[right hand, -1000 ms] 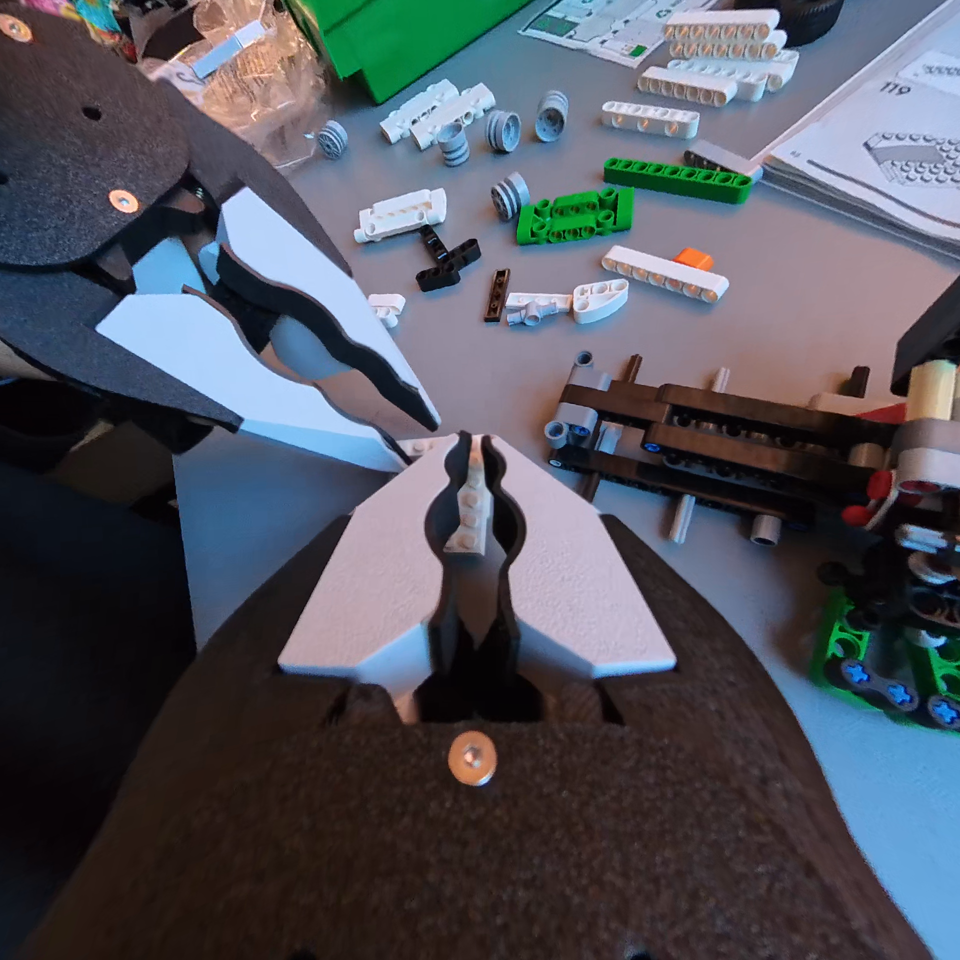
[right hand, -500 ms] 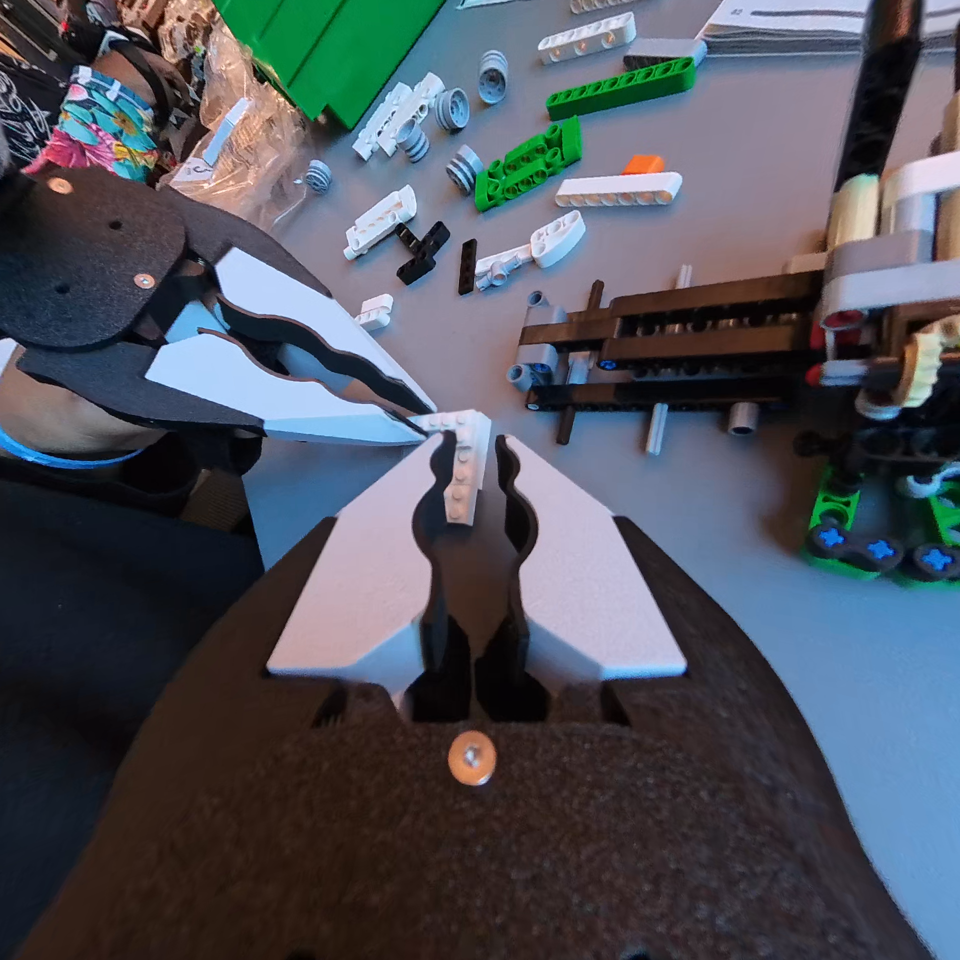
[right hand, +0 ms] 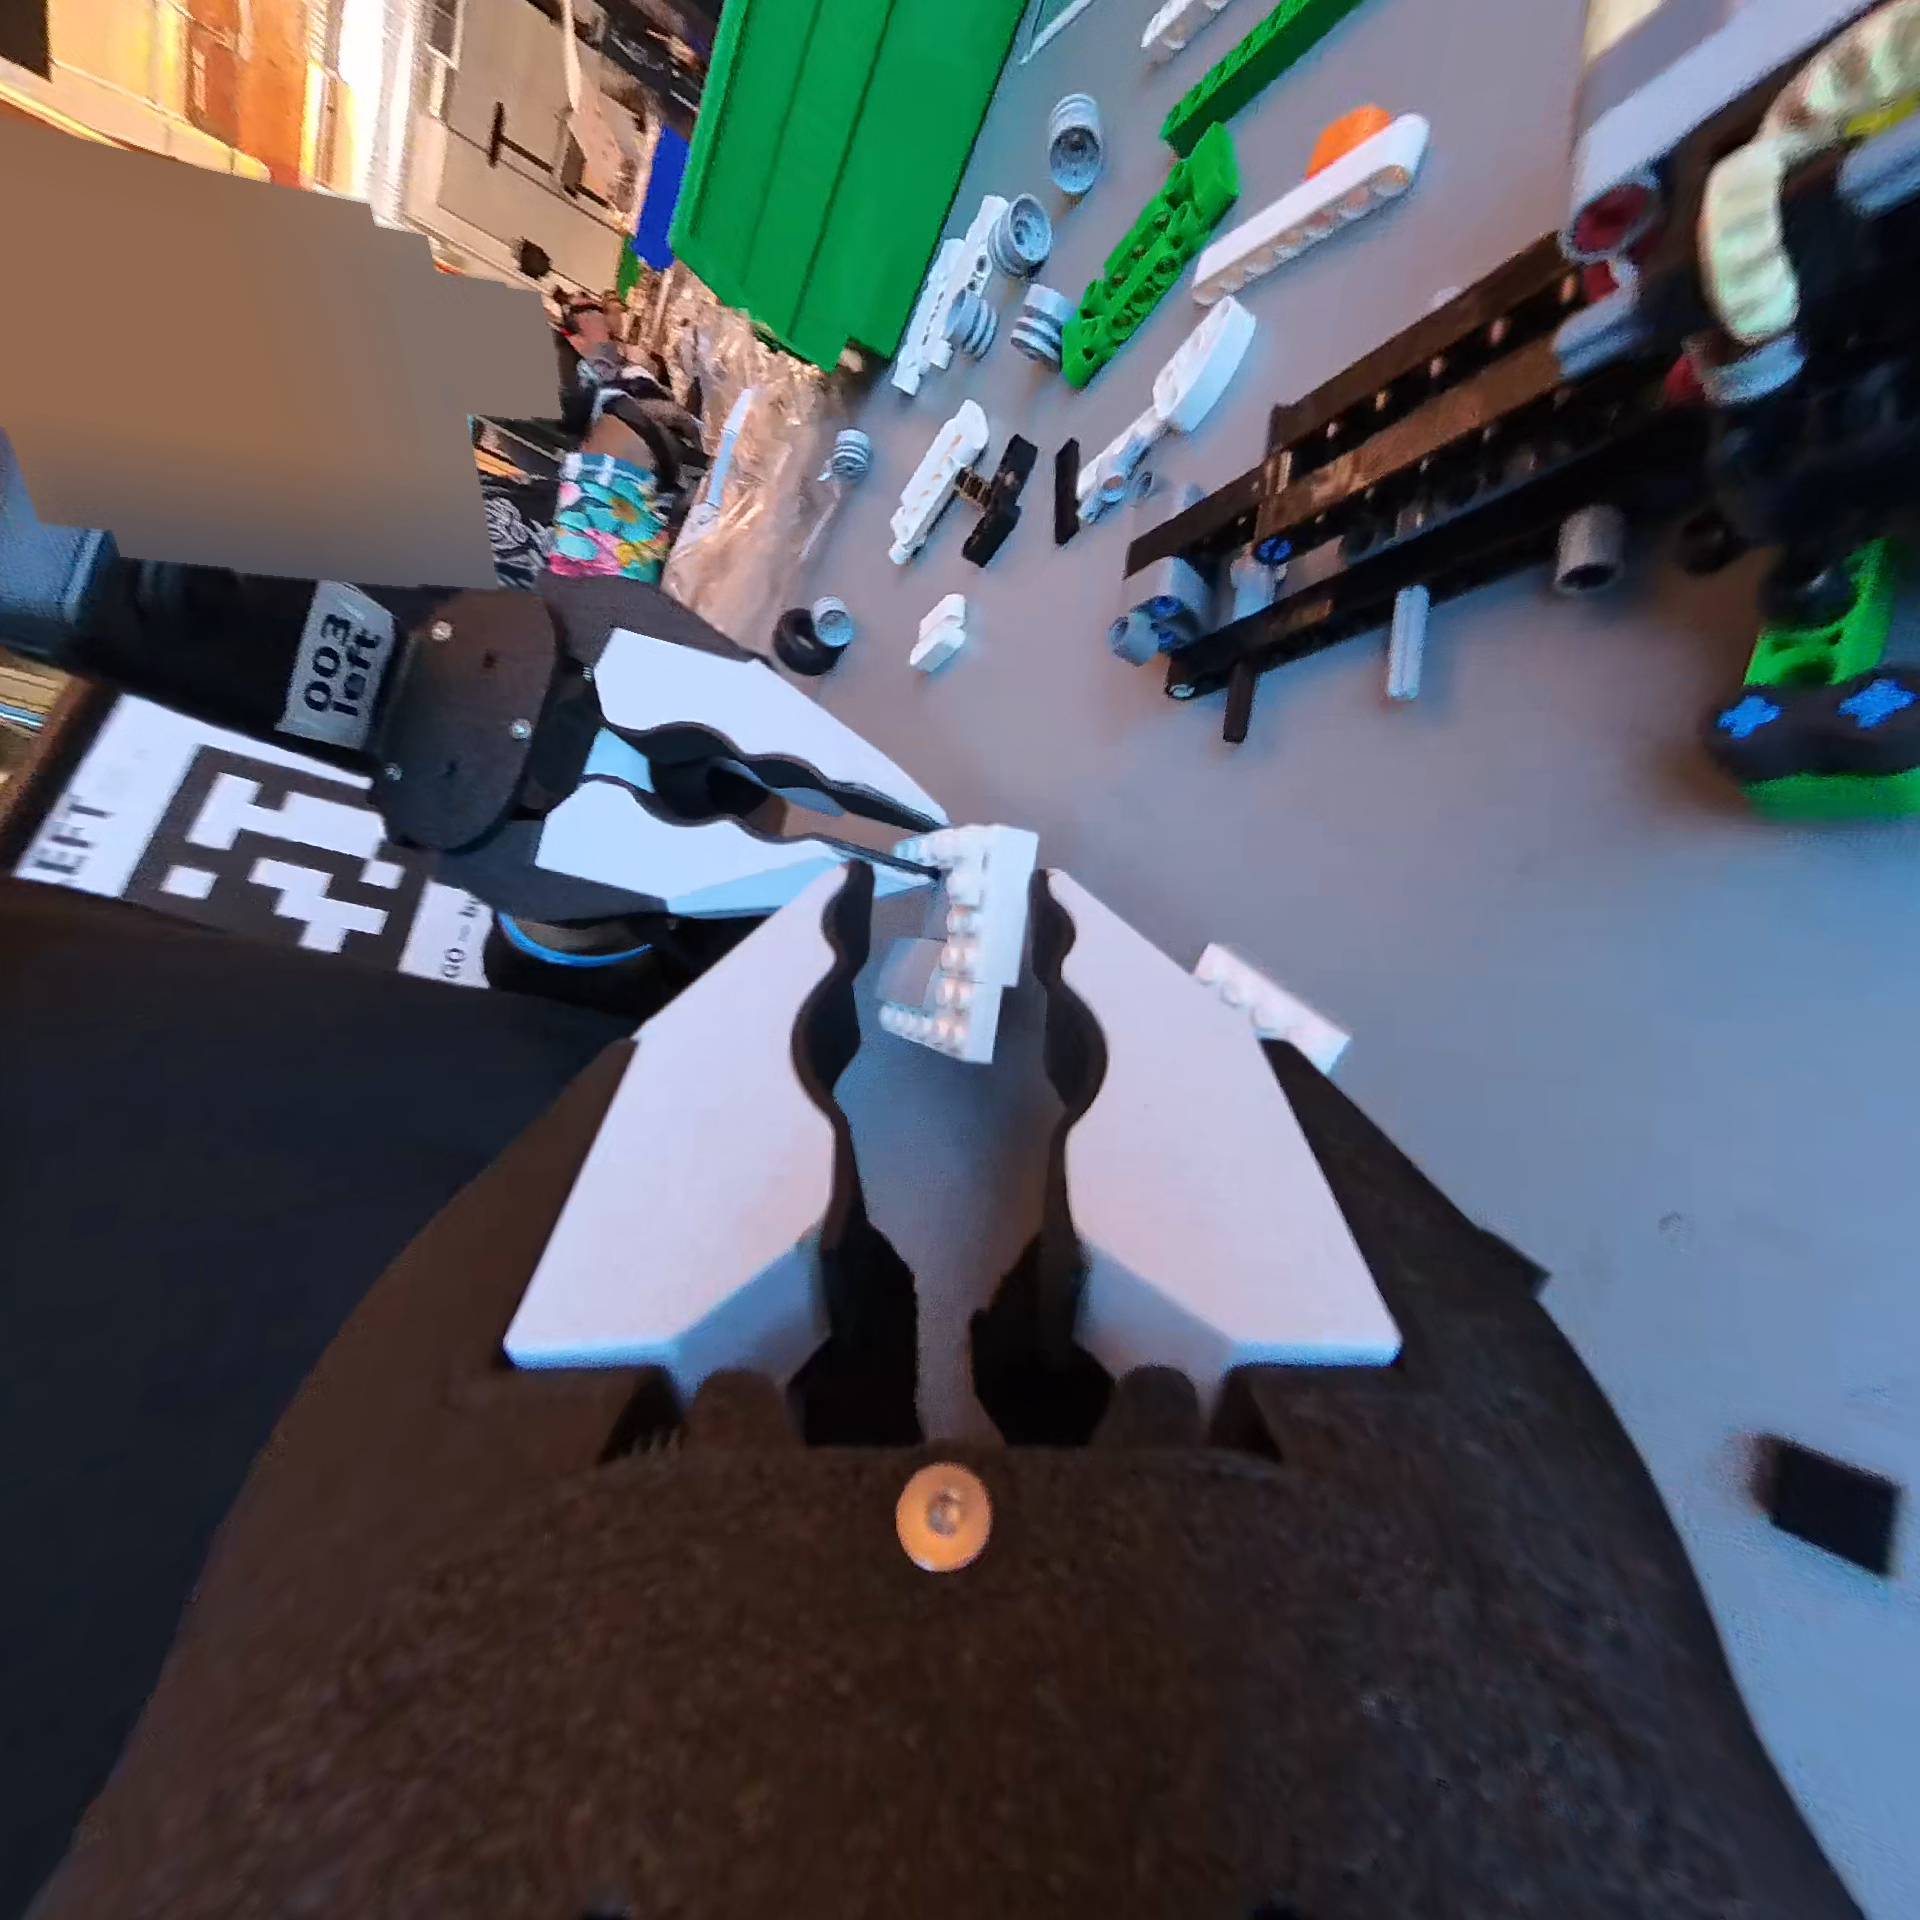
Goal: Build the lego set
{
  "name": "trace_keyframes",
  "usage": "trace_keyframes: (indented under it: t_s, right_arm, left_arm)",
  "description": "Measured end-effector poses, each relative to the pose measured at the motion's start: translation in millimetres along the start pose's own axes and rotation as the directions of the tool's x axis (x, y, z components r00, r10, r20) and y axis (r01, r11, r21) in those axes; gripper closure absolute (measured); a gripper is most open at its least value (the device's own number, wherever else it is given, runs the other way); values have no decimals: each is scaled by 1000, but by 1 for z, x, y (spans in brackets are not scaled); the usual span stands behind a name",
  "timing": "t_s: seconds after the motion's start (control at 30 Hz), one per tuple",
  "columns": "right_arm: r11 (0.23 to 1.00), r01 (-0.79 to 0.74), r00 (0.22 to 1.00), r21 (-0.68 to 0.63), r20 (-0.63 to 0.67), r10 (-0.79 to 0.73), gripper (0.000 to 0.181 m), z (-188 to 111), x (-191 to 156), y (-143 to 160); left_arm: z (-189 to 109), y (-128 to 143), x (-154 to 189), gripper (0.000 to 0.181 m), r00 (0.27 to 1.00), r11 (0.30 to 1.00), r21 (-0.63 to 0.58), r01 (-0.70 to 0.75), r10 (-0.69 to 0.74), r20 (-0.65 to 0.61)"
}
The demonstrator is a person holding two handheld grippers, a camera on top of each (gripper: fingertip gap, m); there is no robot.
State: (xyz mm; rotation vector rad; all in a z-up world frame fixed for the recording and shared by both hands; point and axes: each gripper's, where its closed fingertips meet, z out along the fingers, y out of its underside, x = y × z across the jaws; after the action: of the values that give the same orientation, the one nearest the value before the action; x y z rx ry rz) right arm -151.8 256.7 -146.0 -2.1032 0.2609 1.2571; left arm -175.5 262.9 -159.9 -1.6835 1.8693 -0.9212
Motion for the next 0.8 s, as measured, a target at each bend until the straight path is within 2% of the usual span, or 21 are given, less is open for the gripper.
trace_keyframes:
  t_s: [0.03, 0.27, 0.8]
  right_arm:
    - [1000, -17, 1000, -3, 14, 18, 151, 0, -2, 2]
    - [997, -60, 997, -39, 39, 61, 151, -5, -10, 15]
    - [987, -158, 978, -11, 140, 158, 163, -9, -18, 16]
  left_arm:
    - [0, -1, 3, 174, 1000, 1000, -1, -6, 6, -10]
    - [-6, -14, 23, 174, 995, 998, 20, -66, 67, -69]
    - [-7, -22, 32, 174, 989, 991, 44, -127, 129, -65]
